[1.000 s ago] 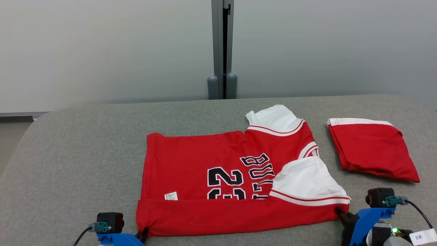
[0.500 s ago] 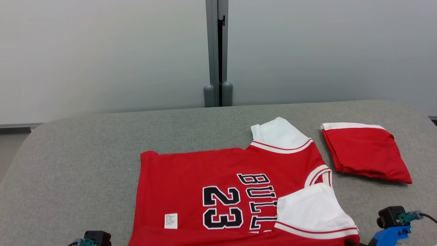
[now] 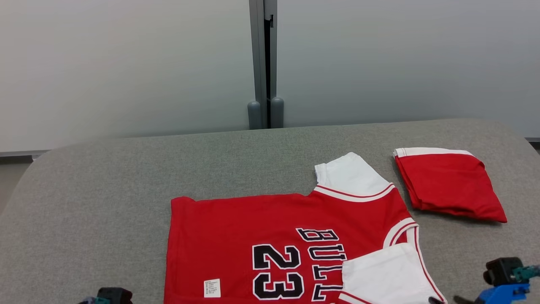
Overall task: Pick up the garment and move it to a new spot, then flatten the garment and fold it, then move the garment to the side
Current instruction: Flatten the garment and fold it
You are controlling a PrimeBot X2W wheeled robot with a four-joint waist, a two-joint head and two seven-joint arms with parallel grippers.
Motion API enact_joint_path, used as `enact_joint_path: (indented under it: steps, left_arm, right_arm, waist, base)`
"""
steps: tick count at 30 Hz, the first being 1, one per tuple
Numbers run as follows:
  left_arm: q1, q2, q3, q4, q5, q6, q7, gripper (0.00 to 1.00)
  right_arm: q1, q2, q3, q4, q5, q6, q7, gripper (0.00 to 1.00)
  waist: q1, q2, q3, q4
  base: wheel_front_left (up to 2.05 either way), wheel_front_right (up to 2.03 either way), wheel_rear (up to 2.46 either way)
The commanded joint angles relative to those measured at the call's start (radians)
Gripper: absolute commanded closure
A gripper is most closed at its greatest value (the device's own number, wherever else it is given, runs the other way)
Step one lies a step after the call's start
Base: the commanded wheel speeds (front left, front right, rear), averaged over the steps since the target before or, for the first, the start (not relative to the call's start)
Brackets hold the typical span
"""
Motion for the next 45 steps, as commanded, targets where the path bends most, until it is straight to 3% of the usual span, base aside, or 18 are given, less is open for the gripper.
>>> enact_joint_path:
  steps: [1, 7, 12, 20, 28, 35, 45]
  left_arm:
    - [-0.02, 0.011, 0.011, -0.012, 0.003, 0.003, -0.009, 0.0]
    - [-0.116, 0.049, 0.056, -0.071, 0.052, -0.001, -0.045, 0.0]
    - [-0.251, 0.032, 0.091, -0.049, 0.105, -0.01, -0.1, 0.0]
    - [-0.478, -0.058, 0.056, 0.083, 0.179, -0.074, -0.138, 0.0]
    - [-0.635, -0.135, 0.021, 0.154, 0.225, -0.112, -0.156, 0.0]
    - [-0.706, -0.167, 0.004, 0.198, 0.243, -0.117, -0.144, 0.0]
    - [-0.722, -0.159, -0.003, 0.215, 0.23, -0.13, -0.118, 0.0]
  right_arm:
    - [0.005, 0.004, -0.019, -0.03, -0.018, 0.0, -0.007, 0.0]
    - [-0.103, 0.06, -0.1, -0.15, -0.102, 0.0, -0.091, 0.0]
    - [-0.292, 0.121, -0.085, -0.11, -0.184, 0.0, -0.21, 0.0]
    - [-0.656, 0.069, 0.036, 0.11, -0.198, 0.0, -0.301, 0.0]
    - [-0.949, 0.005, 0.158, 0.364, -0.171, 0.0, -0.305, 0.0]
    - [-1.084, -0.006, 0.247, 0.554, -0.135, 0.0, -0.301, 0.0]
    - [-1.159, 0.003, 0.353, 0.727, -0.084, 0.0, -0.262, 0.0]
  waist:
    - [0.0, -0.0002, 0.004, 0.001]
    - [0.0, -0.0002, 0.048, 0.006]
    - [0.0, -0.0002, 0.16, 0.016]
    - [0.0, -0.0002, 0.349, 0.053]
    - [0.0, -0.0002, 0.494, 0.1]
    - [0.0, -0.0002, 0.539, 0.119]
    - [0.0, -0.0002, 0.551, 0.12]
  base:
    - [0.0, 0.0, 0.0]
    - [0.0, 0.0, 0.0]
    - [0.0, 0.0, 0.0]
    - [0.0, 0.0, 0.0]
    - [0.0, 0.0, 0.0]
    - [0.0, 0.0, 0.0]
    - [0.0, 0.0, 0.0]
